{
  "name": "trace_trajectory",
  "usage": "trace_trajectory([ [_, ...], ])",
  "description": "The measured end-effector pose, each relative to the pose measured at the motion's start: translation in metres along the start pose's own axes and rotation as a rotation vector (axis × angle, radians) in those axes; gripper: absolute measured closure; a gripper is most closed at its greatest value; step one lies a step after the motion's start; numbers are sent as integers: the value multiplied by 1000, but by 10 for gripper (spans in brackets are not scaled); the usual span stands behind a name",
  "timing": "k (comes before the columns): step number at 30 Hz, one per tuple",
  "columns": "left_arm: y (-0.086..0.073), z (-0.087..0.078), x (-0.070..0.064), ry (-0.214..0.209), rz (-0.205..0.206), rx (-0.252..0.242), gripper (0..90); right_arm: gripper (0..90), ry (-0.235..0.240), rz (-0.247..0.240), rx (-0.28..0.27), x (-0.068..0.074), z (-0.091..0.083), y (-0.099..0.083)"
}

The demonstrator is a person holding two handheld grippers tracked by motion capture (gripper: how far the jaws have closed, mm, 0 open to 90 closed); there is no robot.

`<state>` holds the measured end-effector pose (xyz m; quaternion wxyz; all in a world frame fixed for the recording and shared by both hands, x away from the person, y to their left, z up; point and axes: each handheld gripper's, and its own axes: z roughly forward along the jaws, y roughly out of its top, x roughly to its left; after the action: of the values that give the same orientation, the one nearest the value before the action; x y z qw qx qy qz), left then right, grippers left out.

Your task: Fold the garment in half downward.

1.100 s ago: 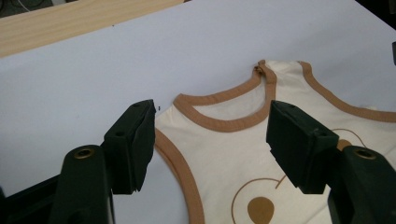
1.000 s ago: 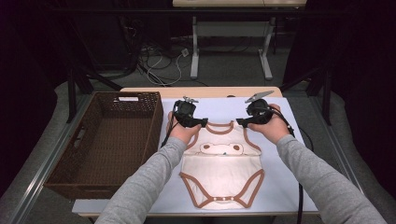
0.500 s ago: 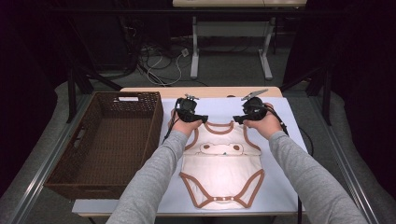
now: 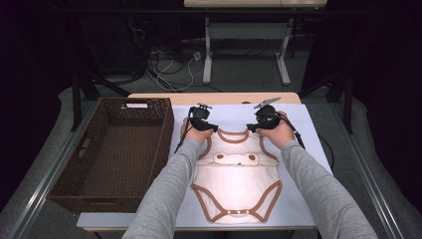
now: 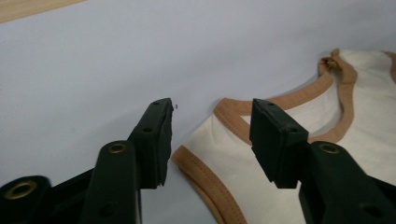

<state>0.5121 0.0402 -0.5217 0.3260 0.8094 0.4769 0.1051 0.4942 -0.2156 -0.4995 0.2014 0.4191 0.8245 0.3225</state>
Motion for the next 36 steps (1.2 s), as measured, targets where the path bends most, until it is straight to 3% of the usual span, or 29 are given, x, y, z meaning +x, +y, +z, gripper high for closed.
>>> trace_trajectory([
  [3,-1,4,3,-15,-22,20,543,498,3,0,-6,0,2,0],
  [7,-2,8,5,-4,-9,35,581,522,9,9,2,0,2,-1],
  [10,-2,9,6,-2,-25,35,610,530,4,15,5,0,2,-1],
  [18,-5,17,11,12,-27,71,674,555,1,13,-2,-1,-1,0],
  [21,-6,20,11,18,-9,102,702,560,1,27,-13,-2,-2,0],
  [30,-9,20,11,32,-3,90,806,585,-5,39,-16,-6,1,-3],
  [36,-7,19,7,44,10,92,872,612,1,35,17,-9,6,-5],
])
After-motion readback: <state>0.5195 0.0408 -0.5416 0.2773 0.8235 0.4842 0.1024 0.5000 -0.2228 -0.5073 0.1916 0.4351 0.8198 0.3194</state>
